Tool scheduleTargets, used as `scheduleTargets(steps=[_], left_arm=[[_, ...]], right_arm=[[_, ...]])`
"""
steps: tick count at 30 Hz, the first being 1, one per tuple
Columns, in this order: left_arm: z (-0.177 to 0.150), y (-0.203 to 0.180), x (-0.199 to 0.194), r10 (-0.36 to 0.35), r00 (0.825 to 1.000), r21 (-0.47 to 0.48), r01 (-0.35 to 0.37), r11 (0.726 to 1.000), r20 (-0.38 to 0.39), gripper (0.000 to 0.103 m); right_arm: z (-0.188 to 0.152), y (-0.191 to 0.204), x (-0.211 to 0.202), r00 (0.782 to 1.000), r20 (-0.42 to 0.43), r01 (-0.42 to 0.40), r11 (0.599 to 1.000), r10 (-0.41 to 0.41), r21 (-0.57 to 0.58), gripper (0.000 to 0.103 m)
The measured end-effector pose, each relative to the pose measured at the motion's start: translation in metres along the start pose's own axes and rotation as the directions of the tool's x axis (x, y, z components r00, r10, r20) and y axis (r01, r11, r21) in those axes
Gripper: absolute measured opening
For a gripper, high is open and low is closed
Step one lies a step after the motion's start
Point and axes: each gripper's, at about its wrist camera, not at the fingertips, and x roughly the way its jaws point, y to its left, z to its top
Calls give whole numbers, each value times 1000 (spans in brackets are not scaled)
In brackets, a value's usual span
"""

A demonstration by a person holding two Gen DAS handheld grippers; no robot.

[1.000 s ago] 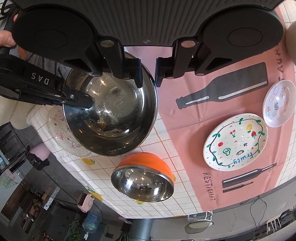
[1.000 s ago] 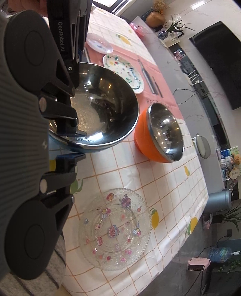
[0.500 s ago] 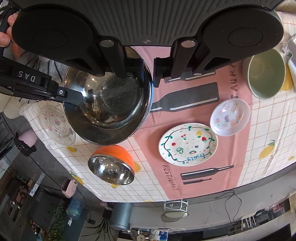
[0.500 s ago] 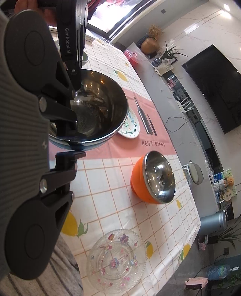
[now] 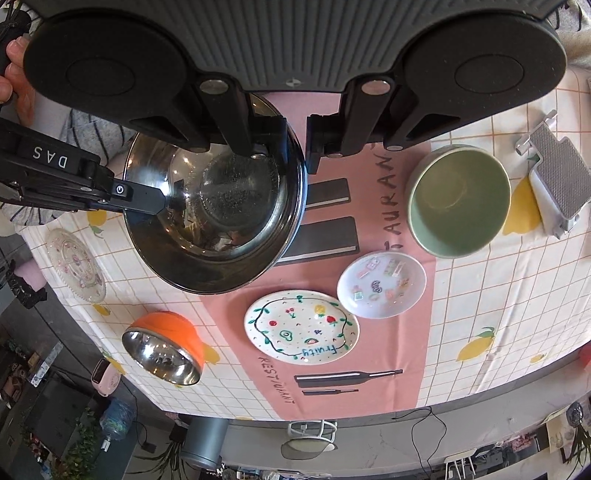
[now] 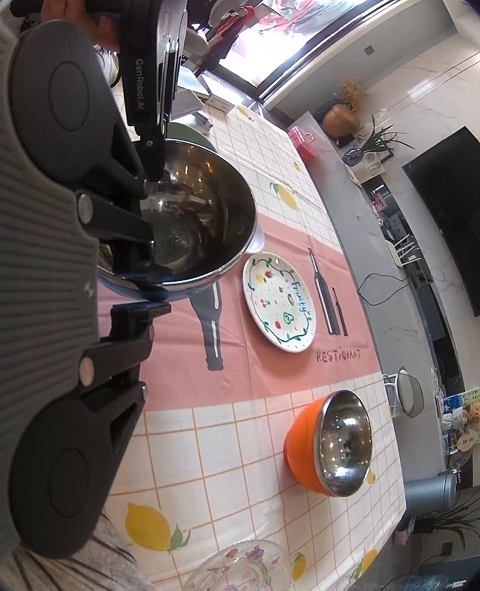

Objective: Organize plates and bowls

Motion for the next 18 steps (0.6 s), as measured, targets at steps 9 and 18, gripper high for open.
scheduleTargets(steps=[9,18], left_arm=[[-2,26,21,-11,1000,-60,10,998,-24,8],[-4,50,20,-31,999,-127,29,991,-12,9]], right_arm=[[-6,7,34,998,-66,9,1000,-8,1,20],[-2,18,51,997,-74,-17,1000,16,-20,19]])
